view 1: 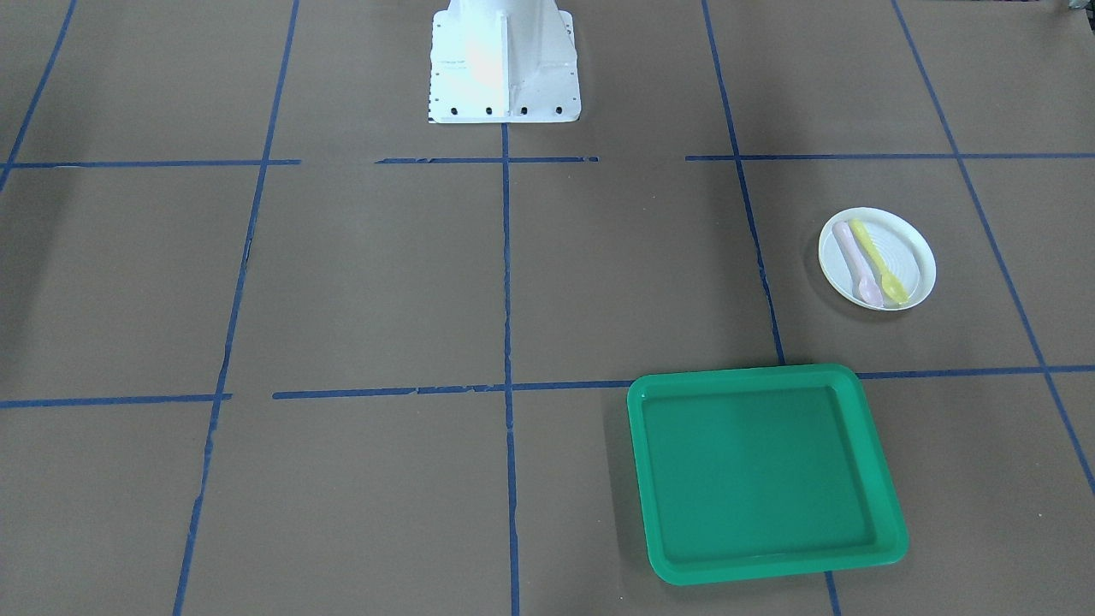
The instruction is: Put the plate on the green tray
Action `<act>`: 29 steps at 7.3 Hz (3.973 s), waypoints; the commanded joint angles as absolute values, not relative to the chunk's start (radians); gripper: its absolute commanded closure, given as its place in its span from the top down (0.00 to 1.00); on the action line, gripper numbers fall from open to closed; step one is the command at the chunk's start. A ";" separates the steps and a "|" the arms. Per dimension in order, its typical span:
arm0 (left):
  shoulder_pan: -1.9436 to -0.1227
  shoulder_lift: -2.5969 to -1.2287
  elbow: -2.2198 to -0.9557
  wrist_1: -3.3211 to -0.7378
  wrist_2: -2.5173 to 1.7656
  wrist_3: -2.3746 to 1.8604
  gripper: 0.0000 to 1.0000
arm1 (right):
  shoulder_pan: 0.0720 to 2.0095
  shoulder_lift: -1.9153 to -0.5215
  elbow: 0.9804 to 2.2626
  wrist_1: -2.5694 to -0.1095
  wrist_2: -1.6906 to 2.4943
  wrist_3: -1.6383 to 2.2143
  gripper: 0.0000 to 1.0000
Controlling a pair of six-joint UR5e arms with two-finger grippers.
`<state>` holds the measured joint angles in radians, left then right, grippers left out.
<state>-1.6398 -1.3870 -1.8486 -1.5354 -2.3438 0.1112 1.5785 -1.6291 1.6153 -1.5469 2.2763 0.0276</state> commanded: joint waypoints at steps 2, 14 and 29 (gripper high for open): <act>-1.638 -1.390 -1.833 -1.540 -2.345 0.106 1.00 | 1.578 -1.629 1.615 -1.546 2.276 0.028 1.00; -1.063 -1.407 -1.539 -2.394 -2.326 -0.819 1.00 | 1.578 -1.629 1.615 -1.548 2.275 0.028 1.00; -1.006 -1.414 -1.525 -2.388 -2.493 -0.815 0.00 | 1.578 -1.629 1.615 -1.546 2.275 0.028 1.00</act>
